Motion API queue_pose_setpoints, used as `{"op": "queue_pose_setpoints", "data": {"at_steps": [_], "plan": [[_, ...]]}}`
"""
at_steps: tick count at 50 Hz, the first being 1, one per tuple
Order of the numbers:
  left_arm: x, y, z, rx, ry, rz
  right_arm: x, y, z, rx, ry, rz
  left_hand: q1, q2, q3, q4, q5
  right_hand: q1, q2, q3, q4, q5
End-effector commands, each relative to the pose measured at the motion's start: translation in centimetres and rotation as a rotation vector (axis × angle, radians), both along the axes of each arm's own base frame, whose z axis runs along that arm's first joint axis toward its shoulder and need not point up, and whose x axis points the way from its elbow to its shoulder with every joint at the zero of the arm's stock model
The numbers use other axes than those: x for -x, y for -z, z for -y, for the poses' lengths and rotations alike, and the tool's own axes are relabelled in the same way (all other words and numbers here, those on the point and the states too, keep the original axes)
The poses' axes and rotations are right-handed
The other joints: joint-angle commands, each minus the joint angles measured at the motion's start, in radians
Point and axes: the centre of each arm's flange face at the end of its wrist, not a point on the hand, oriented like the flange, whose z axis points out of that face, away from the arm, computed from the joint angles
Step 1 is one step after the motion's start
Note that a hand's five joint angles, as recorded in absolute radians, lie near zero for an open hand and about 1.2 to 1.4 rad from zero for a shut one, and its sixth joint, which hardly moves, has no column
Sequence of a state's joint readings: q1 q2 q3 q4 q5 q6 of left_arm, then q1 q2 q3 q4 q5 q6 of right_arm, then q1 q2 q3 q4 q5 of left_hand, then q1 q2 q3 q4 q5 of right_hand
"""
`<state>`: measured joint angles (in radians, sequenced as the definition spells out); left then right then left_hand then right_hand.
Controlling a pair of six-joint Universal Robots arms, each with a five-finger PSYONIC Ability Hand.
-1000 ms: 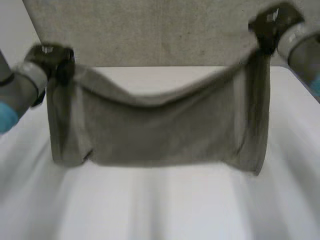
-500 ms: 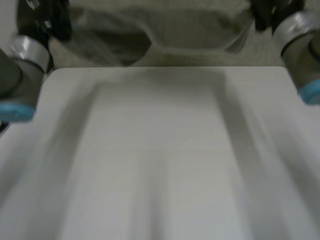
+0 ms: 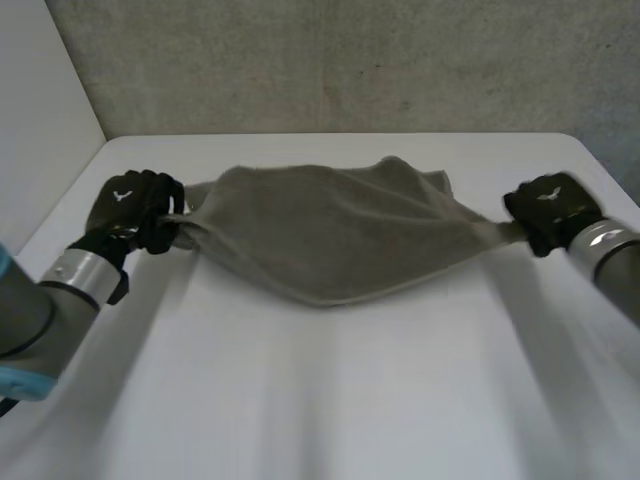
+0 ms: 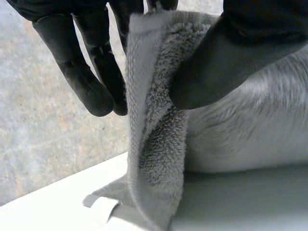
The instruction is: Fold the towel.
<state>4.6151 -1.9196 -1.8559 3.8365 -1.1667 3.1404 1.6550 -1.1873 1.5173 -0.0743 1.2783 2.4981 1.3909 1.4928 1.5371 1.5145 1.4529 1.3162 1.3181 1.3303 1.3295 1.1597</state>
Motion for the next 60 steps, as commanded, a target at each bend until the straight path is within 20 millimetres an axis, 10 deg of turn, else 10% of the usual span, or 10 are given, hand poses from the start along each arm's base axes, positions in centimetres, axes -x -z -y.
{"op": "queue_pose_setpoints", "data": {"at_steps": [1,9,21,26,40,57,59,60], "plan": [[-1.3,-4.2,-3.5,0.073,0.001,-0.013,2.1,-7.0,-3.2,0.103,0.034,0.015,0.005,-0.097,-0.141,-0.118,-0.231,0.080,0.078,0.066,0.067,0.062],[-3.3,-5.8,-5.7,0.043,-0.065,-0.005,4.7,-10.9,-5.6,0.087,0.074,0.015,0.005,-0.097,-0.141,-0.118,-0.231,0.080,0.078,0.066,0.067,0.062],[-2.8,-2.5,-5.0,-0.142,-0.049,0.009,3.3,-9.1,-5.9,0.026,-0.008,-0.033,0.005,-0.097,-0.141,-0.118,-0.231,0.080,0.078,0.066,0.067,0.062],[-1.3,-0.7,-1.1,-0.185,-0.004,0.015,-0.2,-5.8,-2.2,-0.014,-0.070,-0.065,0.005,-0.097,-0.141,-0.118,-0.231,0.080,0.078,0.066,0.067,0.062],[1.2,2.6,5.5,-0.221,0.039,0.135,-1.7,0.3,7.5,-0.010,0.083,-0.145,0.005,-0.097,-0.141,-0.118,-0.231,0.080,0.078,0.066,0.067,0.062],[2.8,5.9,10.6,-0.174,-0.056,0.162,-5.0,5.2,11.4,0.054,0.126,-0.148,0.003,-0.099,-0.143,-0.121,-0.234,0.080,0.078,0.066,0.067,0.062],[3.2,5.9,10.6,-0.170,-0.047,0.162,-5.1,5.2,11.5,0.058,0.126,-0.147,-0.332,-0.434,-0.478,-0.455,-0.568,-0.160,-0.161,-0.174,-0.173,-0.178],[3.4,5.9,10.5,-0.169,-0.043,0.164,-5.3,5.2,11.4,0.060,0.122,-0.147,-0.614,-0.716,-0.760,-0.737,-0.850,-0.726,-0.728,-0.740,-0.740,-0.744]]}}
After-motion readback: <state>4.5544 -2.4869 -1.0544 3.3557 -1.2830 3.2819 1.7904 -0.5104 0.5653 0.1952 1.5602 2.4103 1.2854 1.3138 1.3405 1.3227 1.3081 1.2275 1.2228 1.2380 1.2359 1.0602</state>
